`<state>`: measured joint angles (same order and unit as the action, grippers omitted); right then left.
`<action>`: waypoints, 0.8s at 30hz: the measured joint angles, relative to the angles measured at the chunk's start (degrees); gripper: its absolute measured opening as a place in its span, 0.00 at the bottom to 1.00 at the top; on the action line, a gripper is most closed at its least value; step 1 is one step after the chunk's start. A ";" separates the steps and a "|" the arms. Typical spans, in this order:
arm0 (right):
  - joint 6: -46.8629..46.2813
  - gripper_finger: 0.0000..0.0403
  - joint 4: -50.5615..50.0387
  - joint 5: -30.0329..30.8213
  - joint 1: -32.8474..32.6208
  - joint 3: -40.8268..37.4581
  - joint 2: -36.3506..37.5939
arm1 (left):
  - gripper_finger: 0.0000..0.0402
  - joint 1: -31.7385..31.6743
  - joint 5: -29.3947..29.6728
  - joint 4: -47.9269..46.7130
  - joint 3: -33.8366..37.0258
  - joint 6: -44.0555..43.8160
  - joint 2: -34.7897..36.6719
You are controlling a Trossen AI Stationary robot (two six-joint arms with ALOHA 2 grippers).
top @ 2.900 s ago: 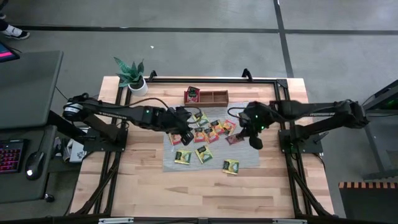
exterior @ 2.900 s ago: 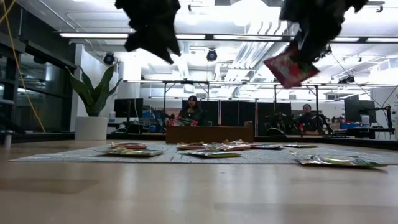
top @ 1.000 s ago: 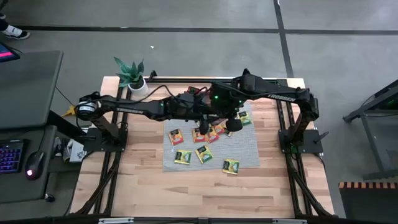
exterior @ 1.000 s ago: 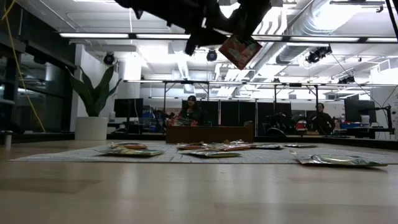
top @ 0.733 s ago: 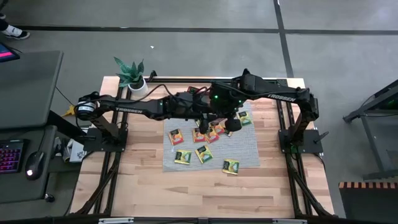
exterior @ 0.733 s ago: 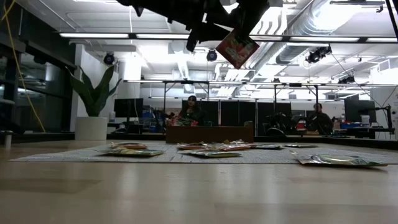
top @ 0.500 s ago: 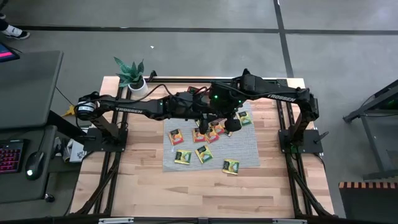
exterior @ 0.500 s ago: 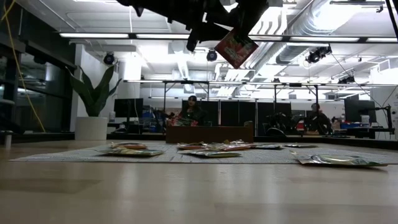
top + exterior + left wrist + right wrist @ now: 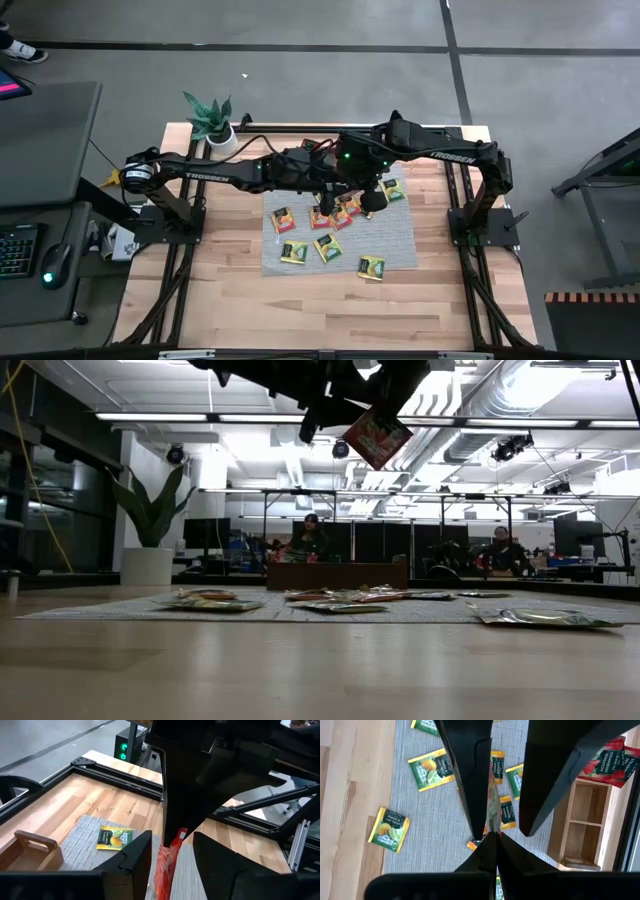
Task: Pick & Place Tea
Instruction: Put the red tea bag into the left section of the wooden organizer
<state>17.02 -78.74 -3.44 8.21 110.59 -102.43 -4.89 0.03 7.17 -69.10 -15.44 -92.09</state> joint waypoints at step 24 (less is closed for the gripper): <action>-0.84 0.02 -0.22 0.04 0.02 0.00 0.59 | 0.00 0.02 1.26 -1.01 0.00 -0.02 0.00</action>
<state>16.18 -78.96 -3.40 8.23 110.59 -101.84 -4.86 1.29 6.16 -69.10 -15.46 -92.09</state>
